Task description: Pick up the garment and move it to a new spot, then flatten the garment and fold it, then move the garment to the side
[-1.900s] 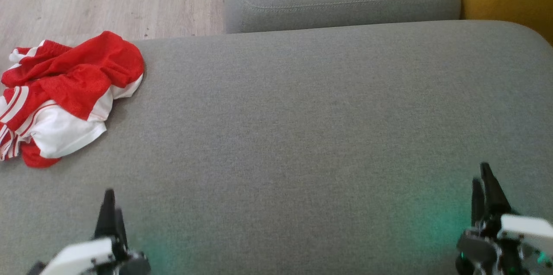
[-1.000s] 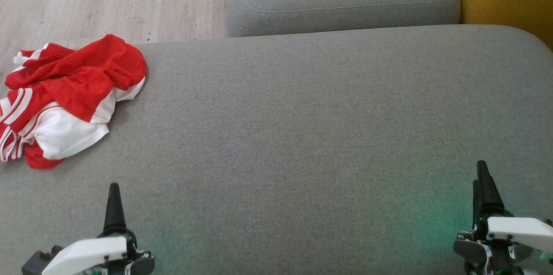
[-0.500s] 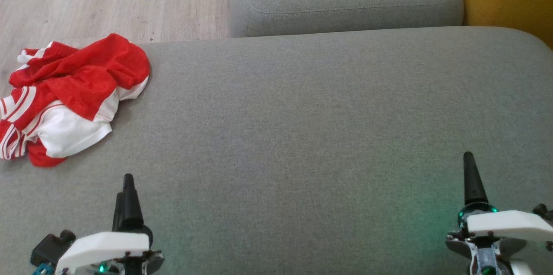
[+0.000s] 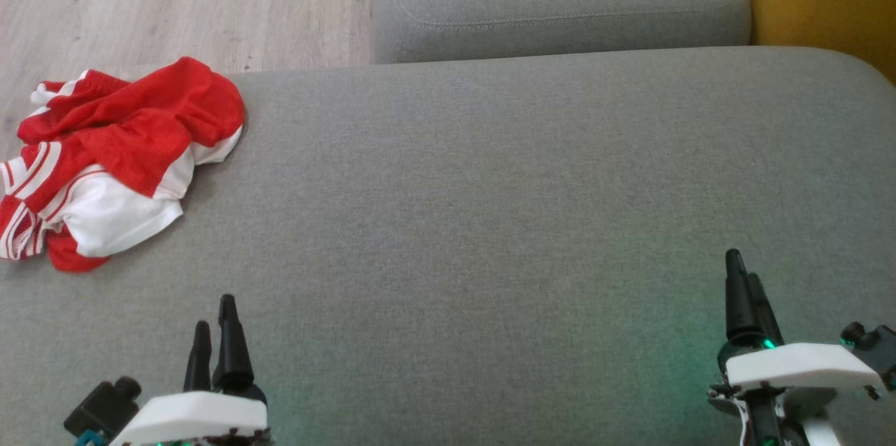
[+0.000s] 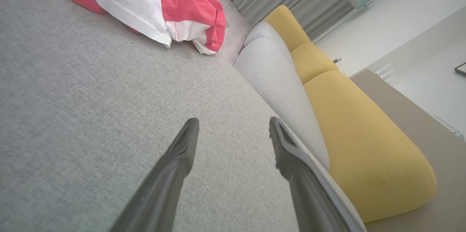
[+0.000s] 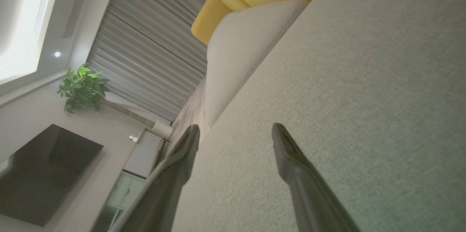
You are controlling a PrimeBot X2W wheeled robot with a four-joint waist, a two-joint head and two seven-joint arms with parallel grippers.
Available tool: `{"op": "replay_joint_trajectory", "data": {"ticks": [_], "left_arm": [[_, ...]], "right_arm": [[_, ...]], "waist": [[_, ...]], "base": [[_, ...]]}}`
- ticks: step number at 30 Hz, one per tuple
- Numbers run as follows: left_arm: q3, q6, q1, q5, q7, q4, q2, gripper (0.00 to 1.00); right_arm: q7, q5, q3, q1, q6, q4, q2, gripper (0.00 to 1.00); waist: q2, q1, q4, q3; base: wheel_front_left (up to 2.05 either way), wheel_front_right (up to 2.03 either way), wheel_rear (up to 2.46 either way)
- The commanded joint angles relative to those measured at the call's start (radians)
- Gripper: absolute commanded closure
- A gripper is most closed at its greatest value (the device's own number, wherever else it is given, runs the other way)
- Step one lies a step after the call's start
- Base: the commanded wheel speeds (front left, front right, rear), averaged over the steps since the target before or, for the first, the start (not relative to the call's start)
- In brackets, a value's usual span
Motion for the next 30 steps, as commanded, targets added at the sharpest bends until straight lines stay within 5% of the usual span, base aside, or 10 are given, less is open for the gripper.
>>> {"op": "replay_joint_trajectory", "data": {"ticks": [1, 30], "left_arm": [[0.012, 0.000, -0.022, 0.039, -0.016, -0.040, 0.005, 0.00], [-0.023, 0.003, 0.011, 0.357, -0.099, 0.001, 0.006, 0.00]], "right_arm": [[-0.018, -0.037, 0.018, -0.020, 0.002, -0.030, -0.006, 0.00], [-0.101, -0.382, 0.080, -0.011, 0.003, -0.018, -0.008, 0.00]], "waist": [[-0.0001, 0.0000, 0.001, -0.001], [-0.0001, 0.0000, 0.012, -0.021]], "base": [[0.00, 0.00, 0.00], [0.00, 0.00, 0.00]]}}
